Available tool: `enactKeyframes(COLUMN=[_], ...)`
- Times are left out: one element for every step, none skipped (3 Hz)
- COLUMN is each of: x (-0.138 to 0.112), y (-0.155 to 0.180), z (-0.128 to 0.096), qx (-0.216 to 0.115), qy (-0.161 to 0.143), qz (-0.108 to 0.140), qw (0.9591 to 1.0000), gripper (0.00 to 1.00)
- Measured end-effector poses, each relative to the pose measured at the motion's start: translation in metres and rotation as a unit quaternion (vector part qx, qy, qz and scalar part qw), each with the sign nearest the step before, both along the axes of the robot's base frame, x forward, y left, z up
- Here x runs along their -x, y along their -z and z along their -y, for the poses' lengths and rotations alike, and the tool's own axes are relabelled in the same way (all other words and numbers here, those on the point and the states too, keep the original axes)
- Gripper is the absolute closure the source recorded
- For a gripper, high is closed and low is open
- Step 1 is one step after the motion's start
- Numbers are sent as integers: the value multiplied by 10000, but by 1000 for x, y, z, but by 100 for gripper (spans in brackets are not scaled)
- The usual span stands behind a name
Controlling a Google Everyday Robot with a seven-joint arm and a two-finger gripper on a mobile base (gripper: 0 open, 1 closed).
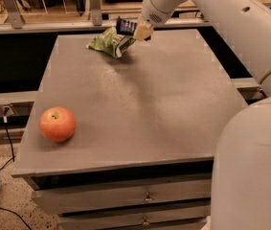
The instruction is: Move rxbar blueberry near green jalapeno chip bag
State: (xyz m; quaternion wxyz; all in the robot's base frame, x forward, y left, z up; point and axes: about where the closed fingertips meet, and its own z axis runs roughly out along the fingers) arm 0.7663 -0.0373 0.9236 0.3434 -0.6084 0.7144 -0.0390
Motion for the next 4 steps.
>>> enactKeyframes(x=[0, -1, -1, 4], y=[3, 6, 6, 9], z=[-1, -3, -3, 16], qx=[5, 10, 10, -38], qy=[-9, -20, -20, -74], qz=[-20, -41, -41, -147], qw=[10000, 10000, 10000, 9999], gripper=[15, 0, 0, 0])
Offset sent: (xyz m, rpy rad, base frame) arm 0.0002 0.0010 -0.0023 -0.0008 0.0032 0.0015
